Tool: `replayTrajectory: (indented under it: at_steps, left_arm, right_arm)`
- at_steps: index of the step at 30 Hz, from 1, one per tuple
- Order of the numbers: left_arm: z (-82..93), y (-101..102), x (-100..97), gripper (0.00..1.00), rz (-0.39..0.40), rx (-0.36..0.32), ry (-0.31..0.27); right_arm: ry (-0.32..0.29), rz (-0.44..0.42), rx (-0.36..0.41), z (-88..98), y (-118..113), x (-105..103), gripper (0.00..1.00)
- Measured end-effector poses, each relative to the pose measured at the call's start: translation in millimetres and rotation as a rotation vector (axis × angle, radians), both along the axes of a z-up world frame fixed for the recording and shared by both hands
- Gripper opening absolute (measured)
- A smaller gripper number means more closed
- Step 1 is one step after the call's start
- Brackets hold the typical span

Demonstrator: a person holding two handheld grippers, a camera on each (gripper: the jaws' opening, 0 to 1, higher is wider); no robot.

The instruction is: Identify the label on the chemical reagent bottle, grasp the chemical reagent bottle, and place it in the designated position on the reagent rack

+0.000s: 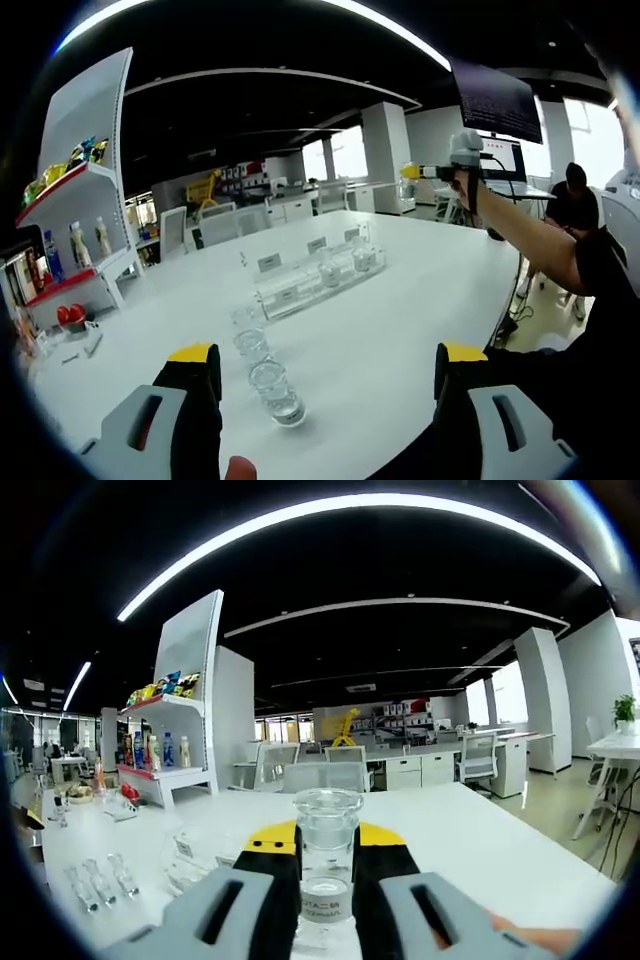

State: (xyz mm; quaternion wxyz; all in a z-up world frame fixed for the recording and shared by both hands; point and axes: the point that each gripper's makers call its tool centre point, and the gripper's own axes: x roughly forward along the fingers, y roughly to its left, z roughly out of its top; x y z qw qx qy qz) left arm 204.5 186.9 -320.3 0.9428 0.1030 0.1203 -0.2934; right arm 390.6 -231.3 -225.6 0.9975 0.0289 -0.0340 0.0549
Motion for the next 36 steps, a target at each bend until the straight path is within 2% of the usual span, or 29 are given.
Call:
replayTrajectory:
  at_steps: [9, 19, 23, 29, 36]
  left_arm:
    - [-3.5, 3.9, 1.1, 0.88, 0.01, 0.003, 0.009]
    - [-3.6, 7.4, 6.0, 0.88, 0.015, 0.006, 0.01]
    - [-7.1, 9.5, 11.4, 0.88, 0.017, 0.017, 0.022]
    - [-9.9, 8.8, 22.1, 0.88, 0.008, 0.002, 0.034]
    - [-10.3, 14.3, 37.8, 0.88, 0.029, -0.003, 0.038]
  right_arm:
    - [-0.013, 0.019, -0.036, 13.6, 14.6, 15.1, 0.15]
    - [-0.006, 0.045, -0.037, 11.8, 30.3, 32.8, 0.15]
    - [-0.01, 0.058, -0.035, 9.9, 39.1, 47.1, 0.15]
    - [-0.001, 0.078, -0.025, -2.1, 54.2, 70.4, 0.15]
    - [0.007, 0.081, -0.017, -4.2, 59.2, 92.8, 0.15]
